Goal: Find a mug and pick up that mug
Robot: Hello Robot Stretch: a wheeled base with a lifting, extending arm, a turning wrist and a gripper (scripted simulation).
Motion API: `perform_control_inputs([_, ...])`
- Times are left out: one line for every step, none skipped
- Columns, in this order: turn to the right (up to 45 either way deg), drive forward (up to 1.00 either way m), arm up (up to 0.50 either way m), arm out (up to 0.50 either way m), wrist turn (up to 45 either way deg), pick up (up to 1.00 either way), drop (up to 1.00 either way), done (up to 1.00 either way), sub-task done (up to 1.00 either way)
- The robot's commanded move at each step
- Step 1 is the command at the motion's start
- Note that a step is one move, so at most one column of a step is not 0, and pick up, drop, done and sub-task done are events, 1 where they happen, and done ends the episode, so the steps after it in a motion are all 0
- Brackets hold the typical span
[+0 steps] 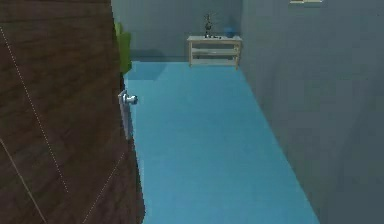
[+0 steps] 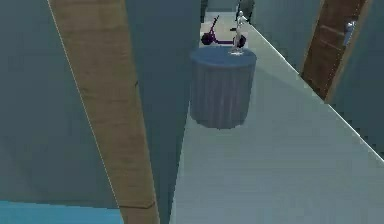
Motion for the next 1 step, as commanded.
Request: perform_control_inputs([0.0,1.00,0.00,0.00,0.0,0.00,0.00,0.00,0.00])
